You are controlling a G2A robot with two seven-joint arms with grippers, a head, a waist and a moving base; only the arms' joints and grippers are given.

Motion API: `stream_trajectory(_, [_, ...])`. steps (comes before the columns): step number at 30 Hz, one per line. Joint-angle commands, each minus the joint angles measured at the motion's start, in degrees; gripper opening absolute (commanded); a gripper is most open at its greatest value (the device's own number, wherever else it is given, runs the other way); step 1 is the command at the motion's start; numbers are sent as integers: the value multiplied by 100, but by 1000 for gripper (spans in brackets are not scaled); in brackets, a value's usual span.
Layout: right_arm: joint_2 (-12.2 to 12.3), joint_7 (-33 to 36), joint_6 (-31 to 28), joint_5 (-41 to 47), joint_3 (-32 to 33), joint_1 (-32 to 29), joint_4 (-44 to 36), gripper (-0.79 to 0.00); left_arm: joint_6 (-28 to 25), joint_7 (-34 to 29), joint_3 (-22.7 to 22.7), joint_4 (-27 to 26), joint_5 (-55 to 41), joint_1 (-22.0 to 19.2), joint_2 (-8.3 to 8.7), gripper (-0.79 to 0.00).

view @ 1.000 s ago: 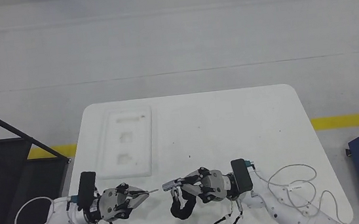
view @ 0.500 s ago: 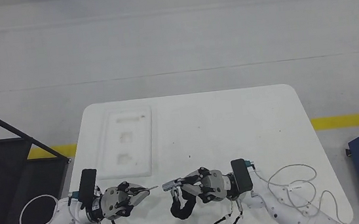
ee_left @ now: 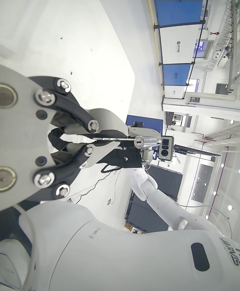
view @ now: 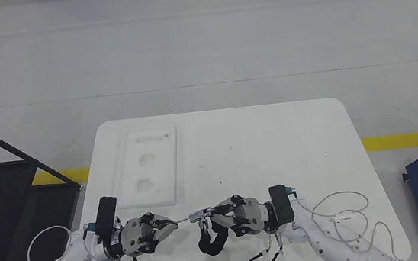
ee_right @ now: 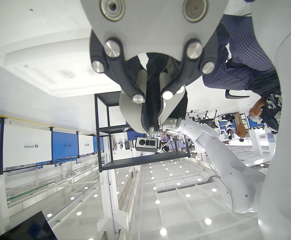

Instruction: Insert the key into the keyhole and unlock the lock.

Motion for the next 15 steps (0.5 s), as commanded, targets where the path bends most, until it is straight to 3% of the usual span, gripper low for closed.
stream_trajectory(1, [0,0,0,0,0,0,0,-785,0,0,16,-2,-4,-13,5,-785])
stream_trajectory(15, [0,0,0,0,0,0,0,-785,0,0,145,-18,2,-120,30,-785])
